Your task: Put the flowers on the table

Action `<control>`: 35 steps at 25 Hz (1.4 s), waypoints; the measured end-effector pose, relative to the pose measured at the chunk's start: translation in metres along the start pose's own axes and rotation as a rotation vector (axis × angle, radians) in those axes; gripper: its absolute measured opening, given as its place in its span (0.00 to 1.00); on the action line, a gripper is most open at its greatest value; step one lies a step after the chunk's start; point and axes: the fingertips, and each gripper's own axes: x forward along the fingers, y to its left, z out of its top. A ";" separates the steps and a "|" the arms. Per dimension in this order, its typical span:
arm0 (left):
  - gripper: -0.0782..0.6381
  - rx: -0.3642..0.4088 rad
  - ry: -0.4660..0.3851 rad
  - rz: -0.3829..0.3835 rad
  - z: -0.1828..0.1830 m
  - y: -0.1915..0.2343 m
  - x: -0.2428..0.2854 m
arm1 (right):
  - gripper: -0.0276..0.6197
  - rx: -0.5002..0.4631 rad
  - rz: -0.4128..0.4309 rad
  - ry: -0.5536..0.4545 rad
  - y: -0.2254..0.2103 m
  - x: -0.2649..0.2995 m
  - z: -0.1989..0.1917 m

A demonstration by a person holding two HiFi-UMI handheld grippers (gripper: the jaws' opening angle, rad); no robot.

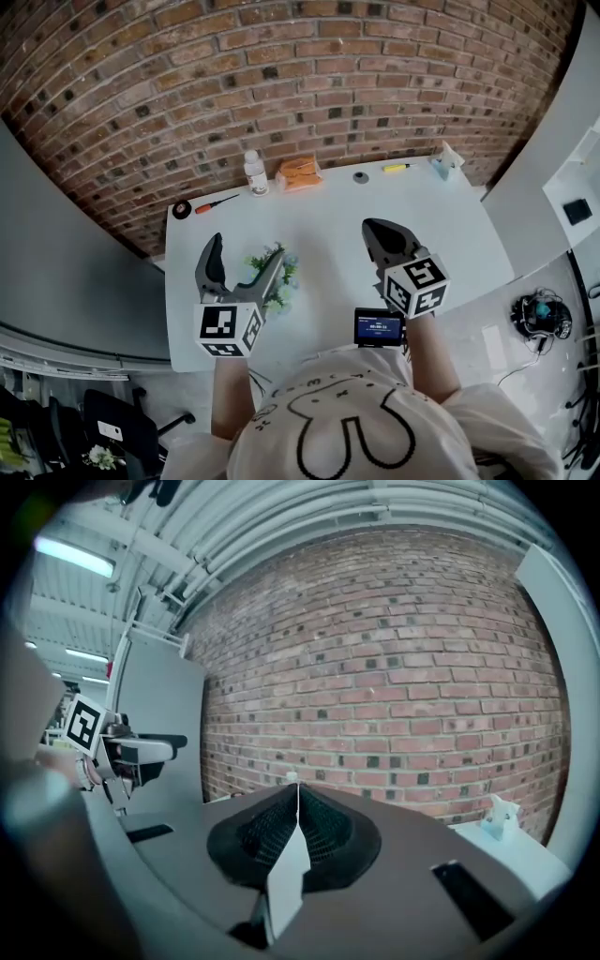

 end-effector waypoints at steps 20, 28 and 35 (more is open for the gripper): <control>0.12 -0.008 -0.039 0.052 0.010 0.019 -0.001 | 0.07 -0.052 0.031 -0.128 0.012 0.003 0.024; 0.12 -0.014 -0.058 0.054 0.013 0.021 0.007 | 0.07 -0.133 0.040 -0.114 0.017 0.009 0.028; 0.12 -0.012 -0.066 0.068 0.014 0.023 0.013 | 0.07 -0.159 0.046 -0.109 0.019 0.013 0.030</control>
